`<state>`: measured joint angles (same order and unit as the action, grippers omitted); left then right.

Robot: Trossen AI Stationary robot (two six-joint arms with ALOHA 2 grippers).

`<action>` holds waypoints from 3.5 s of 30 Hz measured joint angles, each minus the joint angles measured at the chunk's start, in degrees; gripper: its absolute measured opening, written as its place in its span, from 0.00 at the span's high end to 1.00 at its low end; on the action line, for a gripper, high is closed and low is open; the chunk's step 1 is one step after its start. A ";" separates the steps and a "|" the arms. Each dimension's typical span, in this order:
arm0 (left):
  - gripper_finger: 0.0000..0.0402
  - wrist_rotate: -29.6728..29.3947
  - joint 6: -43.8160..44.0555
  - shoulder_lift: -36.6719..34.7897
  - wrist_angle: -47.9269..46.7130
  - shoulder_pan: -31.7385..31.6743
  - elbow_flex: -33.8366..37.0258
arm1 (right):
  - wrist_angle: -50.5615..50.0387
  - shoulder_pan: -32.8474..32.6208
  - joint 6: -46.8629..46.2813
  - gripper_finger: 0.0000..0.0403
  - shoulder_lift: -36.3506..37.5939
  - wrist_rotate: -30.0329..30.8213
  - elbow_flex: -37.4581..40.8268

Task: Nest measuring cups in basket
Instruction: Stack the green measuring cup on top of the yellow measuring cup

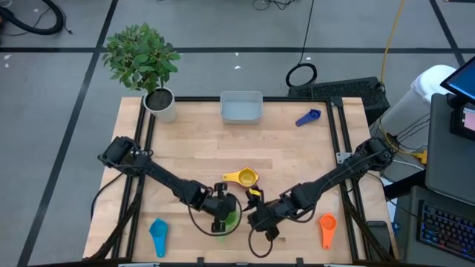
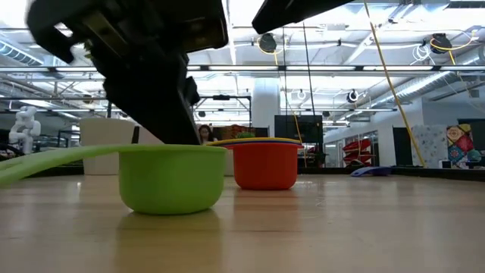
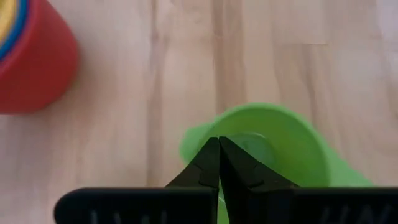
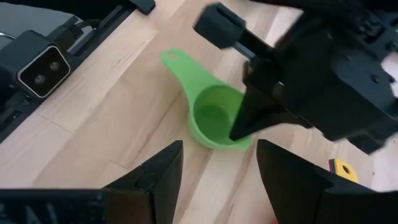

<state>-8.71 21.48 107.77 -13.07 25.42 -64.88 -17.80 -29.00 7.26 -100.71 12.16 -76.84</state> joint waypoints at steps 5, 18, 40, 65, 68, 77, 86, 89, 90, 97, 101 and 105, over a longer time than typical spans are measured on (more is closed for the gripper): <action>0.99 -1.21 -0.47 0.00 -0.09 -1.21 0.00 | -0.02 -0.01 -0.72 0.51 0.00 0.00 0.00; 0.97 1.59 -2.02 -1.70 0.97 -2.37 -0.09 | 0.11 -0.10 -0.39 0.51 0.00 -0.17 0.55; 0.54 -4.40 4.44 -8.50 -7.94 8.86 -2.19 | 23.57 4.32 7.60 0.51 -1.71 -6.66 13.69; 0.67 -4.35 8.84 -8.50 -10.31 10.11 -2.19 | 22.56 7.97 11.52 0.51 -9.18 -11.05 10.10; 0.67 -4.35 8.84 -8.50 -10.31 10.11 -2.19 | 20.89 8.33 11.52 0.51 -9.18 -11.06 10.10; 0.67 -4.33 8.77 -8.50 -10.27 10.09 -2.19 | 18.84 8.40 11.50 0.51 -9.18 -11.05 10.12; 0.67 -4.35 8.66 -8.50 -10.24 10.09 -2.19 | 18.28 8.32 11.86 0.64 -9.18 -10.98 10.12; 0.67 -4.35 8.67 -8.50 -10.24 10.09 -2.18 | 17.90 8.29 11.84 0.68 -9.18 -10.99 10.12; 0.67 -4.35 8.67 -8.50 -10.24 10.09 -2.16 | 17.52 8.29 11.62 0.70 -9.17 -10.99 10.12; 0.67 -4.38 8.65 -8.50 -10.24 10.09 -2.16 | 15.90 8.16 11.50 0.77 -9.18 -12.32 10.14; 0.67 -4.38 8.65 -8.50 -10.24 10.09 -2.16 | 16.80 8.06 11.61 0.81 -9.18 -11.64 10.14; 0.67 -4.38 8.64 -8.48 -10.26 10.09 -2.14 | 16.90 8.01 12.45 0.90 -9.17 -9.15 10.14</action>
<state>-13.09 30.13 99.29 -23.33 35.51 -67.02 -0.91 -20.99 19.71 -109.87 3.01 -66.70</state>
